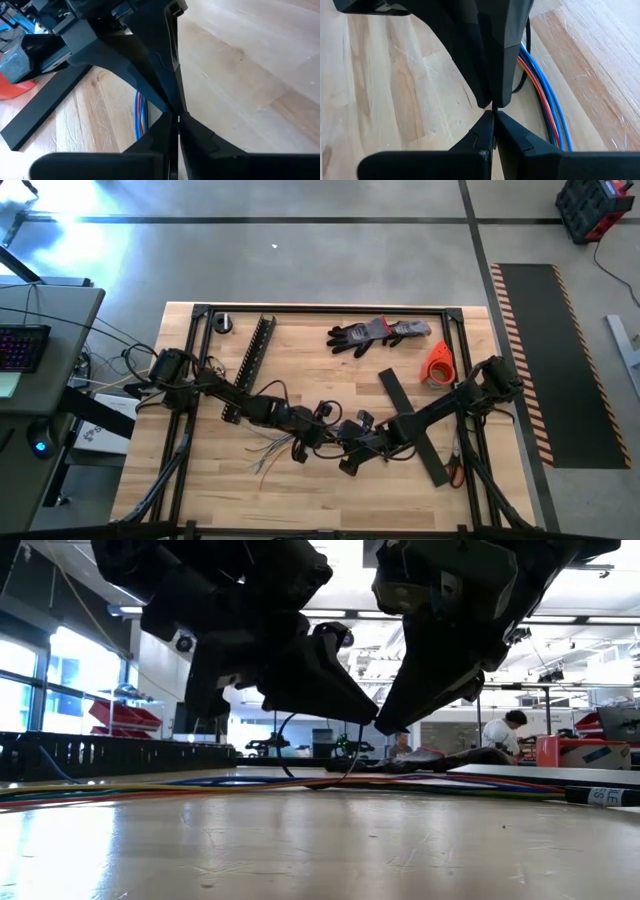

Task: Ziptie cables
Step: Wrap the cables wires with the black zip tie

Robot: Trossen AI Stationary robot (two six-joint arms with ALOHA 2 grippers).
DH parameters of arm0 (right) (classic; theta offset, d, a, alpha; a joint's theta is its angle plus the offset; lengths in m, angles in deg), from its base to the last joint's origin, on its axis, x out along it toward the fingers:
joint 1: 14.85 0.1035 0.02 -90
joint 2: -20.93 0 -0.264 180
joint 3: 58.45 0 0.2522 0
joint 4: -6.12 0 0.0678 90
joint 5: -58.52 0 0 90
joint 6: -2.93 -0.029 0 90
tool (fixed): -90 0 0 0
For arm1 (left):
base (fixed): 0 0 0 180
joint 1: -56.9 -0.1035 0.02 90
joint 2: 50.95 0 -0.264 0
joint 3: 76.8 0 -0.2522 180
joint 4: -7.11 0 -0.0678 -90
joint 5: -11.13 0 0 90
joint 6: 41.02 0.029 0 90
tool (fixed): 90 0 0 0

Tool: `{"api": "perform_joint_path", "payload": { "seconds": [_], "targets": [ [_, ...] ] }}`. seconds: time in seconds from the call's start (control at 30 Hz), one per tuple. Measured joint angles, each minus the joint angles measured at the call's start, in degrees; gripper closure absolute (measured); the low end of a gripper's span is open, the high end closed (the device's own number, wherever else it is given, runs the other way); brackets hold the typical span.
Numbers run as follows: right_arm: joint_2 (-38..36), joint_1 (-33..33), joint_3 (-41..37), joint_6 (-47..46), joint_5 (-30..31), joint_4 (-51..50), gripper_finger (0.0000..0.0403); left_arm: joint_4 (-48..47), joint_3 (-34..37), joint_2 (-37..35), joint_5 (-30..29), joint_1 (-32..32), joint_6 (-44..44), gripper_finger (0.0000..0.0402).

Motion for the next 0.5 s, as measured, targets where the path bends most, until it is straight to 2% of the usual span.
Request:
{"api": "perform_joint_path", "payload": {
  "seconds": [0.13, 0.37, 0.5],
  "targets": [
    [0.0, 0.0, 0.0, 0.0, 0.2, 0.0, 0.0403, 0.0, 0.0, 0.0, 0.1, -0.3, 0.0, 0.037],
    [0.0, 0.0, 0.0, 0.2, 0.4, 0.2, 0.0403, 0.0, 0.0, 0.0, -0.1, -0.3, 0.3, 0.0291],
    [0.0, 0.0, 0.0, 0.4, 0.4, 0.3, 0.0403, 0.0, 0.0, 0.0, 0.2, -0.3, 0.5, 0.0285]
  ]
}}
